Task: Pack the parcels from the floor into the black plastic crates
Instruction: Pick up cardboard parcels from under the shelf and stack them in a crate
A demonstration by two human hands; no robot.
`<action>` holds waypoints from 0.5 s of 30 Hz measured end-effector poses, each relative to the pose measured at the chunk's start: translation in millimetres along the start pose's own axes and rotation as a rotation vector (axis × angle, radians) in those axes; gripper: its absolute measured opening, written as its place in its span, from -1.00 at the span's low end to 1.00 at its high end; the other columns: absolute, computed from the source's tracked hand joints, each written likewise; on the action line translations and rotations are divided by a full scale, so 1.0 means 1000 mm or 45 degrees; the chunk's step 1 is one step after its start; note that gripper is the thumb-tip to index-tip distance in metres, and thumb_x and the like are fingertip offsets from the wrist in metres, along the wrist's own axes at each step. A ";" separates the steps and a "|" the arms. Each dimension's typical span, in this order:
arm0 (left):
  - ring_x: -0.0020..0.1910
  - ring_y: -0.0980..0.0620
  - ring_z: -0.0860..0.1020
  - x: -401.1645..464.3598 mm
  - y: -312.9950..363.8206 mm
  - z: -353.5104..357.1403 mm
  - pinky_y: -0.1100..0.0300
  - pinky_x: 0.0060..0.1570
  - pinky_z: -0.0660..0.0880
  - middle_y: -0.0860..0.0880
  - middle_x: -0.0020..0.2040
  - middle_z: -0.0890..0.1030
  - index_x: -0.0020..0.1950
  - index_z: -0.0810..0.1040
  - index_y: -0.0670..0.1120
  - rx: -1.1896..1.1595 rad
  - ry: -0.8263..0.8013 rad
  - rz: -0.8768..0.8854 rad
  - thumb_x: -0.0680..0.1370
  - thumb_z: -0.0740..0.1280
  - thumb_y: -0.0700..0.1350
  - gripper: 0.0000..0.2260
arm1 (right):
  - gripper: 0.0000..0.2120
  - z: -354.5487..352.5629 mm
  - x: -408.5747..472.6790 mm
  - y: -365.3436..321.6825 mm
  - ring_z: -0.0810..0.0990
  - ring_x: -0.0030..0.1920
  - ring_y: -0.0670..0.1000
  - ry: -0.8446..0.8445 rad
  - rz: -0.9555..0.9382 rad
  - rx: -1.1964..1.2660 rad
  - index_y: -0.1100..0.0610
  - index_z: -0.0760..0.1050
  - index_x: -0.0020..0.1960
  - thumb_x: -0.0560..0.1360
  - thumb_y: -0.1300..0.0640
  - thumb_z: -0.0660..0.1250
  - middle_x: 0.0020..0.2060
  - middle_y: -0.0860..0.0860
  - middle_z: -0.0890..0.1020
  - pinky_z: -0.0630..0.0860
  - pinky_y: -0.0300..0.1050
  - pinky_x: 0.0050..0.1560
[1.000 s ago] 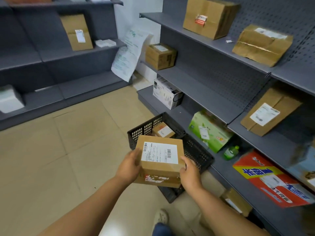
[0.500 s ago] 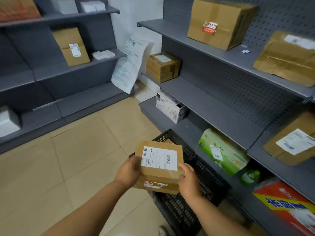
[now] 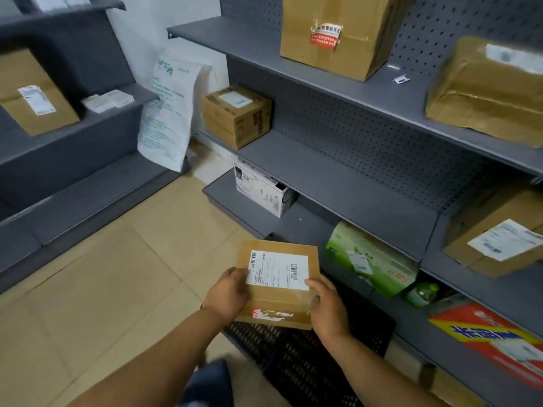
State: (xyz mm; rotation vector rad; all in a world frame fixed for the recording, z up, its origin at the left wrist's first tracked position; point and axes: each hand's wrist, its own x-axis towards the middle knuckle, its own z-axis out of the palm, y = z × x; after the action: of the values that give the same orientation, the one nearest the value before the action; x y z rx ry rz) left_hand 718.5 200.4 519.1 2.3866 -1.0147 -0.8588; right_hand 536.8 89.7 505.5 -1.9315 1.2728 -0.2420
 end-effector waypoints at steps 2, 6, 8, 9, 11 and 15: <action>0.26 -0.03 0.45 0.028 -0.009 -0.006 0.22 0.25 0.36 -0.06 0.37 0.39 0.38 0.39 0.02 0.031 -0.052 0.046 0.50 0.27 -0.15 -0.57 | -0.60 0.011 0.016 -0.005 0.38 0.34 0.00 0.040 0.034 -0.010 0.14 0.51 0.24 0.51 0.43 0.13 0.41 0.01 0.33 0.18 -0.43 0.18; 0.41 -0.02 0.32 0.082 -0.028 -0.025 0.32 0.33 0.18 -0.06 0.50 0.24 0.41 0.36 0.01 0.086 -0.154 0.170 0.54 0.26 -0.17 -0.57 | -0.61 0.043 0.044 -0.021 0.39 0.33 -0.01 0.106 0.154 0.011 0.14 0.51 0.25 0.51 0.43 0.18 0.42 0.00 0.32 0.20 -0.40 0.23; 0.41 0.01 0.33 0.109 -0.041 -0.036 0.38 0.30 0.16 -0.01 0.47 0.28 0.39 0.40 -0.02 0.099 -0.181 0.249 0.55 0.26 -0.20 -0.60 | -0.62 0.063 0.057 -0.031 0.39 0.34 0.01 0.129 0.233 0.020 0.15 0.50 0.26 0.52 0.42 0.19 0.43 0.03 0.31 0.20 -0.38 0.26; 0.38 0.02 0.36 0.120 -0.047 -0.043 0.38 0.27 0.19 0.04 0.42 0.34 0.37 0.42 -0.04 0.103 -0.211 0.278 0.55 0.25 -0.21 -0.63 | -0.63 0.074 0.062 -0.035 0.40 0.34 0.02 0.135 0.271 0.027 0.16 0.50 0.27 0.52 0.41 0.19 0.43 0.05 0.31 0.21 -0.35 0.29; 0.31 0.00 0.45 0.143 -0.061 -0.053 0.32 0.24 0.28 0.07 0.34 0.43 0.31 0.45 -0.04 0.093 -0.293 0.325 0.56 0.24 -0.22 -0.67 | -0.64 0.098 0.073 -0.043 0.40 0.34 0.03 0.150 0.330 0.022 0.15 0.49 0.27 0.53 0.38 0.20 0.43 0.06 0.30 0.23 -0.30 0.32; 0.27 -0.06 0.47 0.188 -0.092 -0.053 0.14 0.30 0.36 -0.03 0.36 0.45 0.30 0.47 -0.08 0.148 -0.456 0.346 0.54 0.26 -0.24 -0.67 | -0.63 0.140 0.090 -0.050 0.39 0.35 0.05 0.153 0.482 0.069 0.16 0.49 0.27 0.52 0.40 0.22 0.42 0.07 0.31 0.21 -0.34 0.31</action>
State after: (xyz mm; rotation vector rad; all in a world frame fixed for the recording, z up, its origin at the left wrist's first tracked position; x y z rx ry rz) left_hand 902.9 127.1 434.0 2.1566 -1.5229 -1.1741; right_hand 690.7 94.1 424.1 -1.6117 1.6636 -0.1975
